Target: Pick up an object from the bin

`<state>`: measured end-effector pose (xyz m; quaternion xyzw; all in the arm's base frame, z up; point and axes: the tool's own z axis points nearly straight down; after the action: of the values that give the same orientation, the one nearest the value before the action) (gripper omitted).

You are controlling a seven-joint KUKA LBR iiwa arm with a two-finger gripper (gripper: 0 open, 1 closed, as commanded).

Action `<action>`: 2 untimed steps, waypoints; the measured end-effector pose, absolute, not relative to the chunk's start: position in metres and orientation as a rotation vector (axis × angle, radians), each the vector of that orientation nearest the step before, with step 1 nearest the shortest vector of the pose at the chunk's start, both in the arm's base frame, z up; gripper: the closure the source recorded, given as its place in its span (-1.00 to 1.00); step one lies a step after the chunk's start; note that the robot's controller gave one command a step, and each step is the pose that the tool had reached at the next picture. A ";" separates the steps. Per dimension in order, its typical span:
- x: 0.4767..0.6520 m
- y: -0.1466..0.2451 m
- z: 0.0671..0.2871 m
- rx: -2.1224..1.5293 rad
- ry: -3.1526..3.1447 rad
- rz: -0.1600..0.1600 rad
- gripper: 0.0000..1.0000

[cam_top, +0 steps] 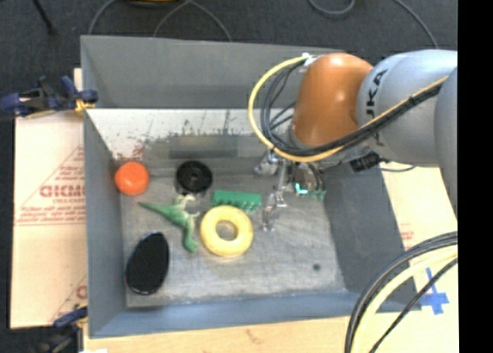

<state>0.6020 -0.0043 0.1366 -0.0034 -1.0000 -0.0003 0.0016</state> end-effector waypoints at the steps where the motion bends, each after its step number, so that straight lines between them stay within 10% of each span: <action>1: 0.604 -0.004 0.141 -0.011 -3.146 -0.001 -1.00; 2: 0.585 0.048 0.091 0.381 -3.153 0.008 1.00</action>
Offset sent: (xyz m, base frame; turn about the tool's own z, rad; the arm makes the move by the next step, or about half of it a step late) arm -0.0310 0.0562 -0.0666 -0.2536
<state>0.5855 0.0483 0.0914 0.1201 -0.9926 0.0026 -0.0173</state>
